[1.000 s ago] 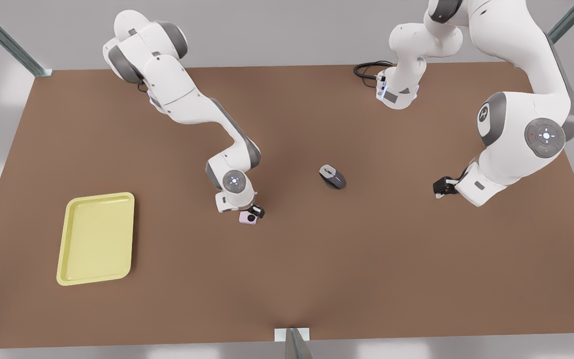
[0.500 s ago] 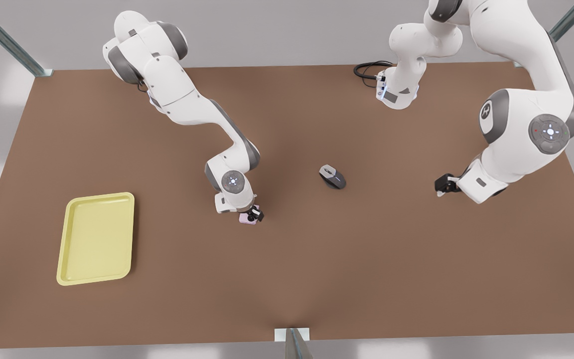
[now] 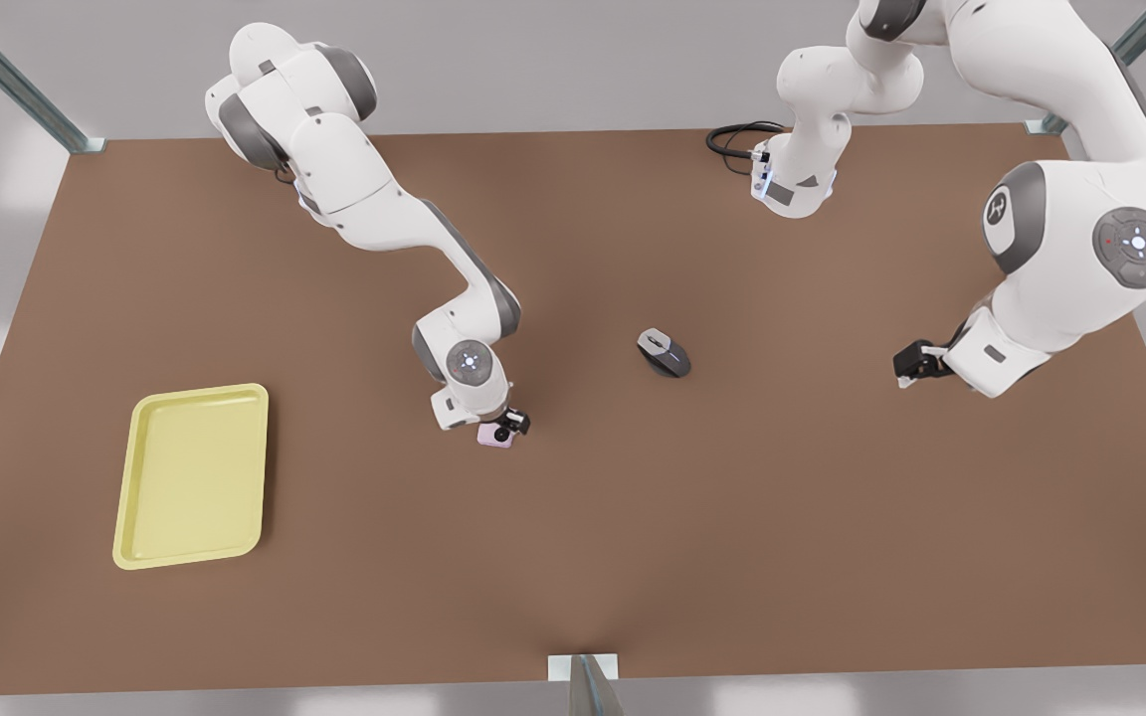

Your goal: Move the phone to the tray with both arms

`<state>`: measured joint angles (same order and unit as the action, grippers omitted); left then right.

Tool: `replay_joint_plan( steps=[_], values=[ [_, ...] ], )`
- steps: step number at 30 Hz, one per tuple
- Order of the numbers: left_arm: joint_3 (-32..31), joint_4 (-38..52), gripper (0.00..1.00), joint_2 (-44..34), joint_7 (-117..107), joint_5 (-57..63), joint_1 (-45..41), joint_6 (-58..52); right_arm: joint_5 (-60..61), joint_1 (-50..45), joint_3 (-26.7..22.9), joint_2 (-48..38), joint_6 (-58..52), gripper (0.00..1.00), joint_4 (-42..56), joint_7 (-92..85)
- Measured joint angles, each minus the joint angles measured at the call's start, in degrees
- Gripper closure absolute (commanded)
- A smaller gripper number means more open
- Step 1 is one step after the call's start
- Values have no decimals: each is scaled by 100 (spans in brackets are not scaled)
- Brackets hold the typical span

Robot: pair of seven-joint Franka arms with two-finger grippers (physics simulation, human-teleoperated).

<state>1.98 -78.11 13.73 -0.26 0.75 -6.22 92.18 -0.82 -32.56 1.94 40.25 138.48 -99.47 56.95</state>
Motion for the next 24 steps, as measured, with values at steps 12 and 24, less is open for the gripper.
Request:
replay_joint_plan(
  steps=[12, 24],
  values=[
    [21, -3, 0, -70, -39, 0, 6, -65, 2, -4, -1, 51, -101, 0, -6, -707],
    [16, 4, 0, -1, -54, -21, 16, -58, 5, -4, -9, 112, -107, 7, 1, -1083]
  ],
)
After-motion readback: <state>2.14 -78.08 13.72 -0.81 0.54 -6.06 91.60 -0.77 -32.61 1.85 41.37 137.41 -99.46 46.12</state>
